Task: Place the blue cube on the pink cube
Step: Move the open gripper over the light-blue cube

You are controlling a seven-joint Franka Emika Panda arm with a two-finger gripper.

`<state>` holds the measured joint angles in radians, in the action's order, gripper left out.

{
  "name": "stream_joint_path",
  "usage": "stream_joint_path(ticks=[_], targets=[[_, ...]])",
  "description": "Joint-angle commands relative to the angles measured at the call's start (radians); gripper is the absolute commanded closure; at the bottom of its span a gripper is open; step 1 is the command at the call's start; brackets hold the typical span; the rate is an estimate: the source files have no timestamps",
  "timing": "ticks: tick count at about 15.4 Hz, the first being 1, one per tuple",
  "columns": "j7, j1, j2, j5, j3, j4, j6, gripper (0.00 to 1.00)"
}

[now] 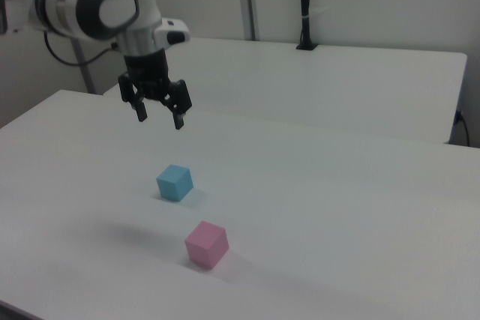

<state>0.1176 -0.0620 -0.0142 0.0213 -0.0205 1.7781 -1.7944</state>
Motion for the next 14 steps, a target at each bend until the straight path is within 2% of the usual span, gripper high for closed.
stream_joint_path(ticks=[1,4,14], targets=[[-0.022,0.048,0.016,0.012,-0.021,0.141,-0.196,0.0],[-0.093,0.063,0.097,0.011,-0.035,0.135,-0.269,0.0],[-0.213,0.114,0.235,-0.003,-0.036,0.116,-0.45,0.0]])
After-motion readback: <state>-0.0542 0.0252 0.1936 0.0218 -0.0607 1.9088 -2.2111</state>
